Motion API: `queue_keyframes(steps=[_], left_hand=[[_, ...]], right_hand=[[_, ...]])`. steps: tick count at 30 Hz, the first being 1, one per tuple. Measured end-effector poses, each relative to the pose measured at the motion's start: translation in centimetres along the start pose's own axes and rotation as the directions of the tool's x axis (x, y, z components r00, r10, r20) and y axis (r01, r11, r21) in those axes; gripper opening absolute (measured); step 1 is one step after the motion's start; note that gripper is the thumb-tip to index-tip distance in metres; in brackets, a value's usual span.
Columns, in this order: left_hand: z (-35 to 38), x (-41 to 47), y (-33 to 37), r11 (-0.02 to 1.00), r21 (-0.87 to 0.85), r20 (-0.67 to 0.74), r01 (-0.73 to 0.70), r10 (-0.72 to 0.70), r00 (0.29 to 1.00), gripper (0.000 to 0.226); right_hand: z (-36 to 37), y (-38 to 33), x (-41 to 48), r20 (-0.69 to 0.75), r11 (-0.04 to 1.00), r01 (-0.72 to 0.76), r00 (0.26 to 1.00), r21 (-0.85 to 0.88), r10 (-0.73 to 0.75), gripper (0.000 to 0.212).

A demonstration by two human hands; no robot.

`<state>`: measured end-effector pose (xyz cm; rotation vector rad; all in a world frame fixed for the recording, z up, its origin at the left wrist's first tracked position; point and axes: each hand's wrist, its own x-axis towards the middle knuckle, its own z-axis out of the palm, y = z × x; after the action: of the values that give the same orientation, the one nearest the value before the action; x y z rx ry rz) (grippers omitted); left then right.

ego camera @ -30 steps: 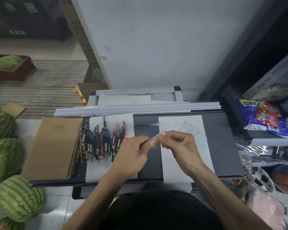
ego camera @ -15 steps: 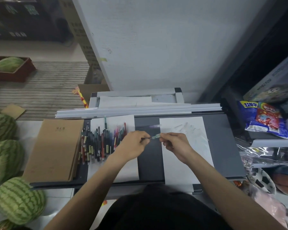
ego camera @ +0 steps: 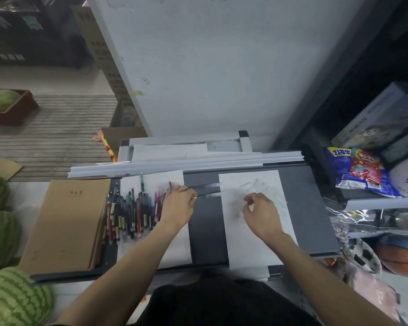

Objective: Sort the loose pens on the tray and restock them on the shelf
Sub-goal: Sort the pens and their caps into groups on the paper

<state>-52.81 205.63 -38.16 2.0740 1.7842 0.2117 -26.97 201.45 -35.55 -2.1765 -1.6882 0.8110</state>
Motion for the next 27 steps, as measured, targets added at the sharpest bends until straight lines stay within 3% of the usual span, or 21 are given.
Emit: queue_keyframes(steps=[2, 9, 15, 22, 27], left_hand=[[0.6, 0.0, -0.3, 1.0, 0.001, -0.036, 0.022, -0.022, 0.999, 0.019], [-0.1, -1.2, 0.2, 0.997, -0.05, -0.12, 0.063, -0.069, 0.99, 0.019], [-2.1, -5.5, -1.1, 0.98, -0.024, -0.098, 0.196, -0.197, 0.975, 0.028], [-2.5, -7.5, -3.2, 0.916, -0.106, -0.088, 0.386, -0.396, 0.914, 0.019], [-3.0, -7.1, -3.2, 0.887, -0.126, -0.073, 0.443, -0.454, 0.888, 0.02]], right_hand=[[-0.7, 1.3, 0.0, -0.04, 0.992, 0.03, 0.999, -0.126, -0.036, 0.028], [-0.8, 1.6, 0.3, 0.107, 0.93, 0.074, 0.994, -0.36, -0.038, 0.042], [-0.4, 1.7, 0.9, 0.12, 0.912, 0.122, 0.99, -0.391, -0.081, 0.034], [-0.2, 1.2, 1.3, 0.127, 0.876, 0.159, 0.985, -0.456, -0.113, 0.031], [-0.3, 1.0, 1.5, 0.135, 0.886, 0.148, 0.986, -0.44, -0.098, 0.029]])
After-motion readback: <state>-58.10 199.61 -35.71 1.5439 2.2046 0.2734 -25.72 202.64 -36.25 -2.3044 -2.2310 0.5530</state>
